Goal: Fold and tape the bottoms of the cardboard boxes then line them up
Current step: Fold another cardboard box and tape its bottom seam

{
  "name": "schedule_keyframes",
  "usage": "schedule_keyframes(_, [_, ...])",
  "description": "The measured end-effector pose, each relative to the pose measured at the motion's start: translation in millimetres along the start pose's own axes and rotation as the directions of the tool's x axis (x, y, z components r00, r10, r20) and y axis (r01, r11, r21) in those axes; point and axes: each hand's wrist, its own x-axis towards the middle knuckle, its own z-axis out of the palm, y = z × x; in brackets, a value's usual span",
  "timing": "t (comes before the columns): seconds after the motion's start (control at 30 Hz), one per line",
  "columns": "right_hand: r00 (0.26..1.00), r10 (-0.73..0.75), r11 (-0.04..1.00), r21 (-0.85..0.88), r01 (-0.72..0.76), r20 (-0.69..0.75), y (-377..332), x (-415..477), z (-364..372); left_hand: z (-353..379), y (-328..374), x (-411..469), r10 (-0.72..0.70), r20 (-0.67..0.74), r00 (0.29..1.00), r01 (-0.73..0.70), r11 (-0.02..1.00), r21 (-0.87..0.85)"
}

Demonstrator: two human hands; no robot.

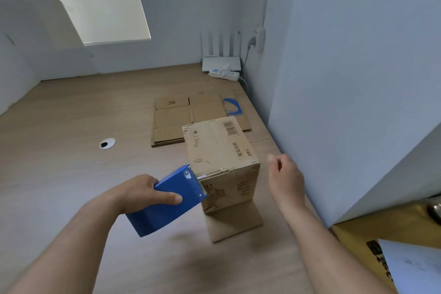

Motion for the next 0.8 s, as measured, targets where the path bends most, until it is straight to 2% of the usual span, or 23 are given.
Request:
schedule_keyframes(0.07, [0.988,-0.147,0.978,-0.143,0.152,0.047,-15.6,-1.0,5.5,5.8,6.1,0.4,0.007,0.003,1.000,-0.007,1.000,-0.008])
schedule_keyframes(0.13, [0.980,-0.160,0.951,-0.249,0.185,0.119,-23.6,2.7,11.2,11.3,9.5,1.6,0.011,-0.002,1.000,-0.011,1.000,-0.022])
schedule_keyframes(0.3, [0.980,-0.100,0.982,-0.143,0.125,0.171,-20.6,14.1,9.0,9.4,6.5,-8.6,-0.003,-0.013,1.000,0.002,0.999,-0.040])
schedule_keyframes(0.47, [0.977,-0.100,0.989,-0.091,0.119,0.188,-25.1,14.9,11.7,0.3,-28.0,-34.8,-0.105,-0.032,0.994,0.102,0.993,-0.066])
schedule_keyframes(0.8, [0.974,-0.103,0.984,-0.120,0.129,0.203,-27.9,15.2,10.4,30.7,12.5,-10.5,-0.260,-0.254,0.931,0.280,0.959,0.044])
